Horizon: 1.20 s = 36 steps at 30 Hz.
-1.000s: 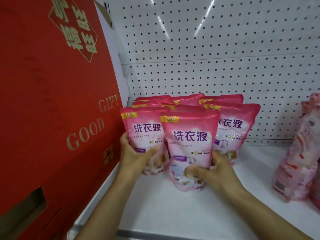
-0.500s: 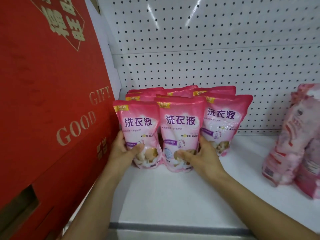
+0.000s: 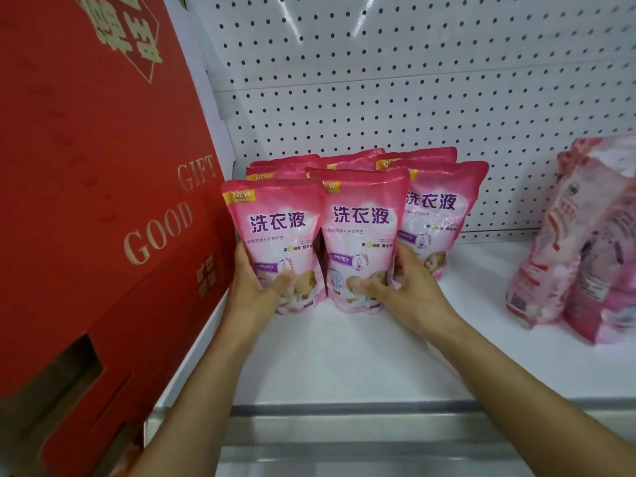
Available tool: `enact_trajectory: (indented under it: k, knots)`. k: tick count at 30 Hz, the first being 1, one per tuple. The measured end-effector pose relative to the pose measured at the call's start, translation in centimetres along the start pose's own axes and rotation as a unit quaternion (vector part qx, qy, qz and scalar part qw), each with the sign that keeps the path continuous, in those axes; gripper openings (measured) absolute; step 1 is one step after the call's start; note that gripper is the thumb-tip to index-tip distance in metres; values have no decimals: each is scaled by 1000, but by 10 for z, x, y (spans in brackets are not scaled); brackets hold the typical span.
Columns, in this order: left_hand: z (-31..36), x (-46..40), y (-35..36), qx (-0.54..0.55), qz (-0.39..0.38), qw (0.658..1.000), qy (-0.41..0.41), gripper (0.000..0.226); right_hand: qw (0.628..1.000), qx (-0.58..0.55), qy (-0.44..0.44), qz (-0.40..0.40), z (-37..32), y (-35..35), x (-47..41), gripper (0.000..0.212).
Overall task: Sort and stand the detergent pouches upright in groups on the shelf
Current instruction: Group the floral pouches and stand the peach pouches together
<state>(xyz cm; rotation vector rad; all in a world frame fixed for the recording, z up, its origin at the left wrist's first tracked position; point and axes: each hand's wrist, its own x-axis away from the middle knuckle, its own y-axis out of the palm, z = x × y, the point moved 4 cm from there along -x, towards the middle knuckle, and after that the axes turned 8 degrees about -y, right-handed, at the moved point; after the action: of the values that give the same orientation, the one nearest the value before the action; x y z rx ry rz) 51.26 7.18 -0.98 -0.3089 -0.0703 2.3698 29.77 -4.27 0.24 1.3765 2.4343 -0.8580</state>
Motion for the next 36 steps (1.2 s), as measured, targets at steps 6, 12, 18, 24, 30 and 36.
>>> enact_trajectory:
  k: [6, 12, 18, 24, 30, 36]
  knots:
    - [12, 62, 23, -177, 112, 976, 55, 86, 981, 157, -99, 50, -9, -40, 55, 42]
    - [40, 116, 130, -77, -31, 991, 101, 61, 964, 163, -166, 132, 1, -118, 102, 17]
    - [71, 146, 247, -43, -135, 986, 83, 65, 954, 145, -162, 208, 19, -227, 136, 13]
    - [73, 140, 310, -3, -142, 990, 24, 64, 959, 111, -140, 221, 43, -301, 155, 15]
    - [63, 127, 330, 45, -97, 994, -14, 51, 975, 110, -105, 164, 70, -323, 151, 29]
    - [71, 118, 352, 77, -121, 988, -50, 40, 953, 171, -40, 247, 81, -343, 131, 76]
